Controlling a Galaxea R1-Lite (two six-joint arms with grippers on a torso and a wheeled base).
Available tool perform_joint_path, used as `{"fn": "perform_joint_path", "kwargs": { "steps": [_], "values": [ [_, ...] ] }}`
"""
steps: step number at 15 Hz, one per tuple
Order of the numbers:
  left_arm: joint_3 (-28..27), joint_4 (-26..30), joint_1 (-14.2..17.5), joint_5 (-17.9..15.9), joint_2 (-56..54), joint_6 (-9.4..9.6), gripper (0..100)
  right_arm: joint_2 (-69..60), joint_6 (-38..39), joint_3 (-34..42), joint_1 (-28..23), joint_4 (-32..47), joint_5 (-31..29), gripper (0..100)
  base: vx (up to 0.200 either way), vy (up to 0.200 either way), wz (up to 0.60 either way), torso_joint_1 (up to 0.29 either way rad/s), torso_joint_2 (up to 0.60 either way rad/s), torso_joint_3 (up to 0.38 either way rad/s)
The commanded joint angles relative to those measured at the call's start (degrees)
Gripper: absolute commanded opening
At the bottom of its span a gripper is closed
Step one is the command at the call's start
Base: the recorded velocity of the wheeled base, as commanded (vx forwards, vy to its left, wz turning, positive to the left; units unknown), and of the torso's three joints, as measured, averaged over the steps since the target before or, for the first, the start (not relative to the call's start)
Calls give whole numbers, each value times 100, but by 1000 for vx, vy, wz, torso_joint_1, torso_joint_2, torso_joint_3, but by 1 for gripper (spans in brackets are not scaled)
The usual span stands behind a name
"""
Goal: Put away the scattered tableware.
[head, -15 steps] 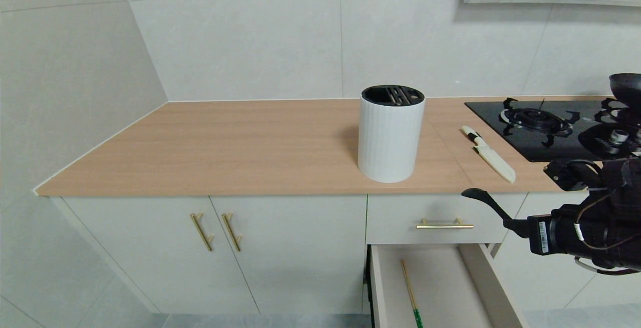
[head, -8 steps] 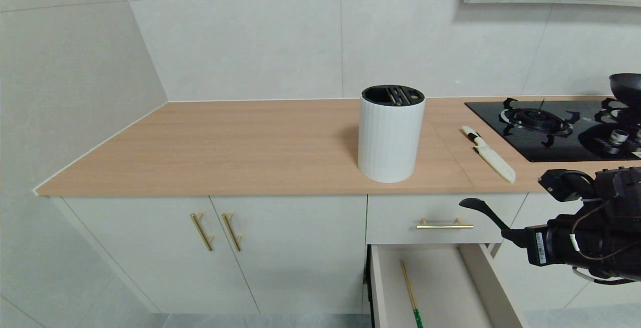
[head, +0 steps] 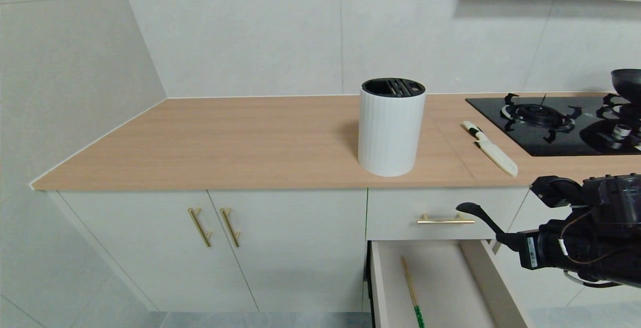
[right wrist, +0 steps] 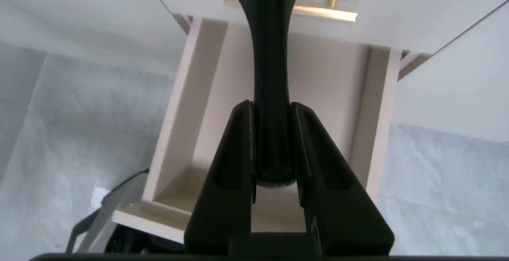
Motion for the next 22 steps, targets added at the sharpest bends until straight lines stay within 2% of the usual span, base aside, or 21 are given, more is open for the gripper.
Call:
{"fn": "perform_joint_path", "kwargs": {
  "steps": [1, 13, 22],
  "values": [
    [0, -2, 2, 2, 2, 4, 100, 76, -5, 4, 3, -2, 1, 0, 0, 0, 0, -193, 461, 256],
    [0, -2, 2, 2, 2, -5, 100, 296, -111, 109, 3, -213, -25, 0, 0, 0, 0, -187, 475, 289],
    [0, -2, 2, 2, 2, -5, 100, 375, -111, 144, 12, -301, -25, 0, 0, 0, 0, -98, 373, 263]
  ]
}}
